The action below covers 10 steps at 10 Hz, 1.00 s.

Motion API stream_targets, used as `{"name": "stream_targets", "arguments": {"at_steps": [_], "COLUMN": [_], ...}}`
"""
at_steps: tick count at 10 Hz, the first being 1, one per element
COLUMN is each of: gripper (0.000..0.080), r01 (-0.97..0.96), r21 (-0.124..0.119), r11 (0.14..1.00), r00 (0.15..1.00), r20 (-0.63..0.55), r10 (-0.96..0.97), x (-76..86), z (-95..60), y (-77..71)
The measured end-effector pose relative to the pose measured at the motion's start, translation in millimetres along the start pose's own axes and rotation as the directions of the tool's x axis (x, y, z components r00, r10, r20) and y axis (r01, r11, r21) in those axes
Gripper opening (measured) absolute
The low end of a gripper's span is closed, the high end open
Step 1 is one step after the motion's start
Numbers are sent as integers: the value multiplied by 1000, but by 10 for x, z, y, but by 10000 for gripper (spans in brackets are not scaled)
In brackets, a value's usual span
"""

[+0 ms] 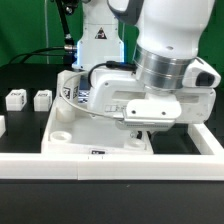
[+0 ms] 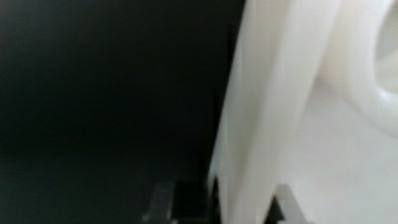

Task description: Assemble square table

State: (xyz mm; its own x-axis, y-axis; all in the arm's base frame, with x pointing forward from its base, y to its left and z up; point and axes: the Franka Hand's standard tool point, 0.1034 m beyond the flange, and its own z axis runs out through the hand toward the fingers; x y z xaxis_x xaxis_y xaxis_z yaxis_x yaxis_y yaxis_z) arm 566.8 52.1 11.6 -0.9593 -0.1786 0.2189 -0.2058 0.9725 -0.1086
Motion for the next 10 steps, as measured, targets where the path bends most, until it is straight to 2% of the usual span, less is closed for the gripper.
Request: {"name": "stream_targets", "arguments": {"at_steps": [3, 4, 9, 10], "gripper": [77, 77, 77, 75], "r01": [38, 44, -4, -120], "r21": [7, 13, 12, 50], "r11": [999, 999, 1000, 991], "r00": [995, 992, 990, 973], "r20": [-87, -117, -139, -194], "r10": [-38, -42, 6, 128], "x": [15, 74, 126, 179], "z": [-19, -23, 59, 8], "y": [143, 129, 131, 220]}}
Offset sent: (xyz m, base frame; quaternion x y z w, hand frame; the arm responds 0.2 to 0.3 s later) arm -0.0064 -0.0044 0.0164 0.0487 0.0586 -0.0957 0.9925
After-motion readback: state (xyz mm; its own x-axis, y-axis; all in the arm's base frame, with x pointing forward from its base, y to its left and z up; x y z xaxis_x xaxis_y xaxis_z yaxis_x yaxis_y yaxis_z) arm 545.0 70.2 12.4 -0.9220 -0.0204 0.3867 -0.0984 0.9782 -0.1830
